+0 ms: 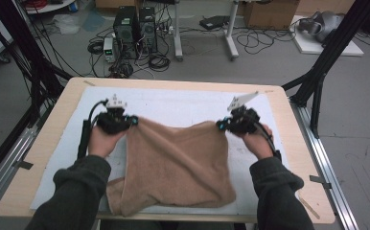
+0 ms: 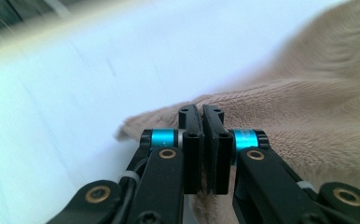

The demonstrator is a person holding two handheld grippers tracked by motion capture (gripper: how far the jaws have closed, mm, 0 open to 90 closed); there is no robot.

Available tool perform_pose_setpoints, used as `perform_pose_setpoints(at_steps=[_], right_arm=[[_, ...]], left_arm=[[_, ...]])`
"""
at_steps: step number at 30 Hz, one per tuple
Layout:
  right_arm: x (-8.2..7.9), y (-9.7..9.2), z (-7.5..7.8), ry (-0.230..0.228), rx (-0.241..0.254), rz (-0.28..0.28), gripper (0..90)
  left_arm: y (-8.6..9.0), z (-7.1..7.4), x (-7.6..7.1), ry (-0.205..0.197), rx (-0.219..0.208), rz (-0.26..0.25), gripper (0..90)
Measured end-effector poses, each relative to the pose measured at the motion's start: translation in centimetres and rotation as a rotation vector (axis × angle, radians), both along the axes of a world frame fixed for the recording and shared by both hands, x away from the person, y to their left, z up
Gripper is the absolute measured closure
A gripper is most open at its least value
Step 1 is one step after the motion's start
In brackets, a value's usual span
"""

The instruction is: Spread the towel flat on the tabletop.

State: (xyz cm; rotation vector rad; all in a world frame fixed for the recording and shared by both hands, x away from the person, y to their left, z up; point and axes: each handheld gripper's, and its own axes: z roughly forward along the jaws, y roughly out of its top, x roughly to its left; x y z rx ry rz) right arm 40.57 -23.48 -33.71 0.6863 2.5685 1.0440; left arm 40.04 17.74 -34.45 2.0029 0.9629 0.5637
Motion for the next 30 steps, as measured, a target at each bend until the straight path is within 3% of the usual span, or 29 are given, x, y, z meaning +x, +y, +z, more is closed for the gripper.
perform_pose_setpoints(at_steps=[1,2,3,4,5,6,7,10,14,18,20,24,26,28,30], right_arm=[[0.6,-0.3,1.0,-0.038,0.001,-0.03,86.2],[1.7,-0.9,2.4,-0.096,0.037,-0.1,83.5],[2.4,-1.3,2.9,-0.109,0.086,-0.129,77.6],[3.3,-1.8,3.2,-0.11,0.148,-0.169,60.7],[4.2,-2.1,3.1,-0.075,0.181,-0.231,53.1],[4.8,-2.5,2.6,-0.016,0.201,-0.249,52.8],[4.9,-2.7,2.1,0.007,0.202,-0.252,51.9],[3.9,-2.5,0.1,0.029,0.183,-0.213,50.2],[1.8,-2.0,-2.9,0.087,0.162,-0.146,45.3],[-0.8,-1.6,-4.5,0.128,0.192,-0.076,44.0],[-2.7,-1.3,-4.8,0.118,0.195,-0.041,44.0],[-6.2,-0.8,-5.6,0.104,0.202,0.033,44.2],[-7.8,-0.5,-6.2,0.118,0.209,0.066,44.8],[-9.2,-0.2,-7.1,0.125,0.184,0.096,45.5],[-10.0,0.1,-8.1,0.14,0.144,0.116,46.9]], left_arm=[[-0.4,1.6,1.2,-0.061,0.012,0.024,86.2],[-0.6,2.3,1.9,-0.1,0.023,0.054,84.0],[-0.6,2.9,2.9,-0.115,0.017,0.097,76.8],[-0.4,3.0,3.9,-0.076,-0.029,0.124,63.1],[-0.3,2.7,4.7,-0.019,-0.05,0.119,53.8],[-0.3,2.3,4.8,-0.001,-0.03,0.106,53.1],[-0.4,1.7,4.7,0.012,-0.015,0.095,51.4],[-0.2,-0.4,3.8,0.064,0.001,0.033,47.9],[0.3,-3.1,1.1,0.11,0.026,-0.033,47.4],[1.1,-4.3,-1.7,0.15,-0.004,-0.101,46.9],[1.5,-4.6,-3.7,0.153,-0.038,-0.133,46.1],[2.0,-5.2,-6.8,0.152,-0.037,-0.194,45.2],[1.9,-5.7,-7.6,0.173,-0.027,-0.219,48.3],[1.9,-6.6,-8.0,0.206,-0.022,-0.253,55.1],[1.7,-7.6,-8.0,0.231,0.025,-0.253,59.1]])
